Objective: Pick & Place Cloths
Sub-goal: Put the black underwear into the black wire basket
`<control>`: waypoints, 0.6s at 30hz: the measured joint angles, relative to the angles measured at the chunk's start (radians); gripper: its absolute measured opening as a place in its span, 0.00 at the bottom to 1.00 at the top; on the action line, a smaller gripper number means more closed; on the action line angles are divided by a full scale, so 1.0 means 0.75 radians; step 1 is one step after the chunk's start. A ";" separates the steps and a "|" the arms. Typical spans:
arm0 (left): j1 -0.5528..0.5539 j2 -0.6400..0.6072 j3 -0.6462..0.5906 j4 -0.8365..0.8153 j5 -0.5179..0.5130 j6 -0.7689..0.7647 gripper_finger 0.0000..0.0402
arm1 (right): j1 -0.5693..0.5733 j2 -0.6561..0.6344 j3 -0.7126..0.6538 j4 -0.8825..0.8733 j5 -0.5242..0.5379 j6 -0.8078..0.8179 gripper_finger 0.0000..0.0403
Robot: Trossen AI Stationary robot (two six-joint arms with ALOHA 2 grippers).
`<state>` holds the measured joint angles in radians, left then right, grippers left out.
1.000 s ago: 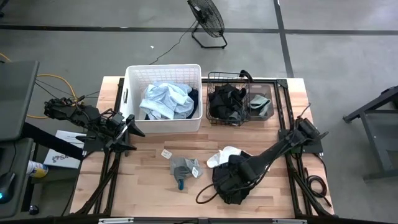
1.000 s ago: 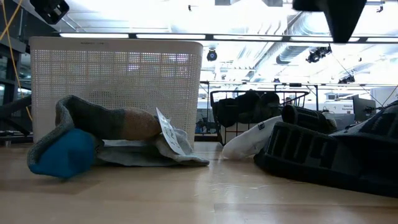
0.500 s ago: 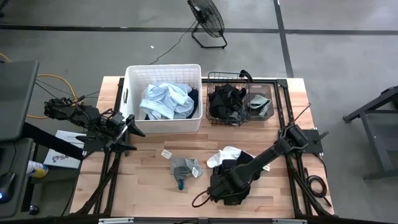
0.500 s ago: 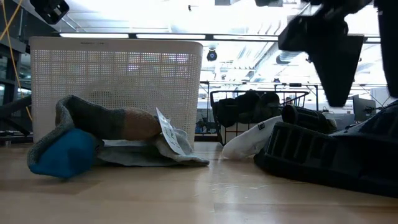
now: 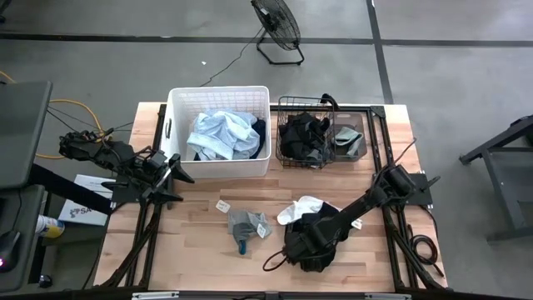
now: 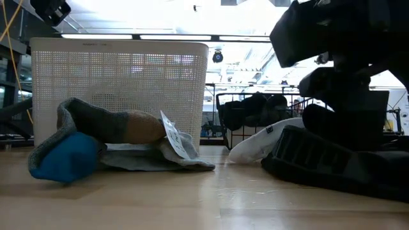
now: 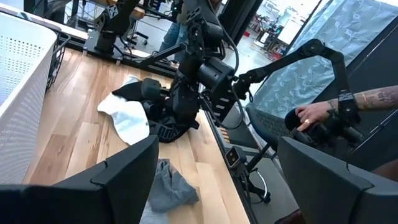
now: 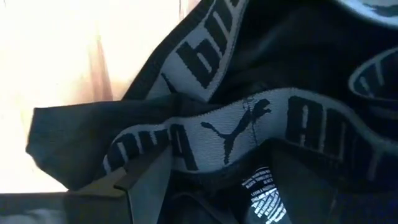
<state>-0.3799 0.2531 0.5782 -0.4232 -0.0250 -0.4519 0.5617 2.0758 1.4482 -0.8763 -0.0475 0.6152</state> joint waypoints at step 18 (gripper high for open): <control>0.000 0.000 0.000 0.001 0.000 -0.035 0.81 | -0.008 0.003 -0.071 0.130 -0.111 0.101 0.35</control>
<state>-0.3799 0.2531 0.5782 -0.4225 -0.0251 -0.4778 0.5556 2.0779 1.3949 -0.7790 -0.1310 0.6906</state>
